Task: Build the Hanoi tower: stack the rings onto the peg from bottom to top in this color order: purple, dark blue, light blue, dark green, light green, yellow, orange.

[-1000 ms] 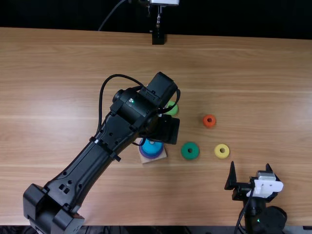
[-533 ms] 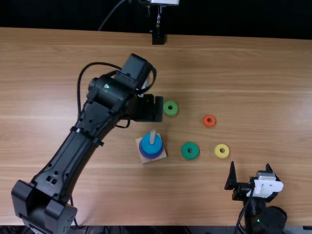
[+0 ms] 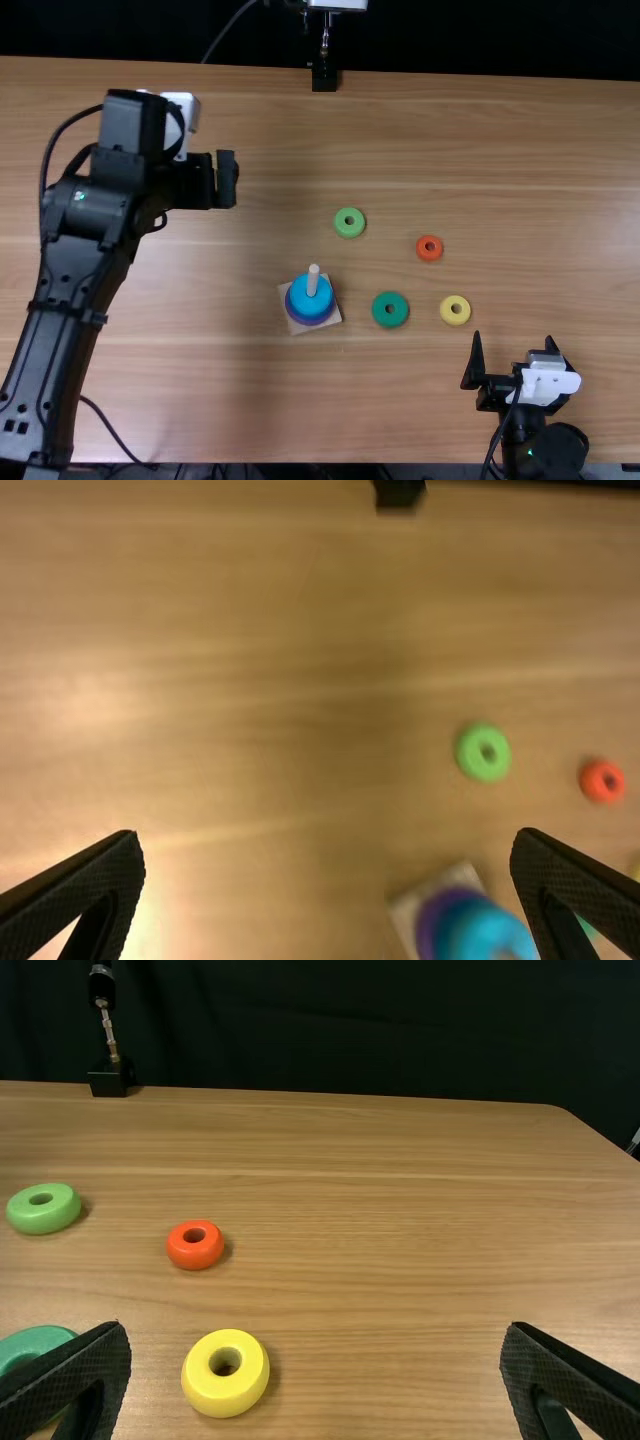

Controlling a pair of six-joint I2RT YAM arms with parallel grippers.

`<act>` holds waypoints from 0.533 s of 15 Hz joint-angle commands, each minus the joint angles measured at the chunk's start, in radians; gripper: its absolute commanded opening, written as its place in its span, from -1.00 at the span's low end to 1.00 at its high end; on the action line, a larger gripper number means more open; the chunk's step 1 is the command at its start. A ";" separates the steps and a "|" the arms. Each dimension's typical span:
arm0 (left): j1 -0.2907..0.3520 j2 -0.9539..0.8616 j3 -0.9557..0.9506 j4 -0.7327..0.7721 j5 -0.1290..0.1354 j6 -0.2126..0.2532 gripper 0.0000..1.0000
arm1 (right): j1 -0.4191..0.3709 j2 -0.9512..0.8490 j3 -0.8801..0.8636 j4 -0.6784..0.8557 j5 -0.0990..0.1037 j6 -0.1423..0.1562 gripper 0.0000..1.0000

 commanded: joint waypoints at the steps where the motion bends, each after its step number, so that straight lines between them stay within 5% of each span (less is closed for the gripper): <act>1: 0.035 -0.087 -0.131 0.088 0.009 0.051 1.00 | -0.007 -0.013 -0.063 -0.066 0.014 0.002 1.00; 5: 0.089 -0.288 -0.479 0.453 0.009 0.056 1.00 | -0.007 -0.013 -0.063 -0.066 0.014 0.002 1.00; 8: 0.102 -0.469 -0.706 0.607 0.007 0.139 1.00 | -0.006 -0.013 -0.063 -0.066 0.014 0.002 1.00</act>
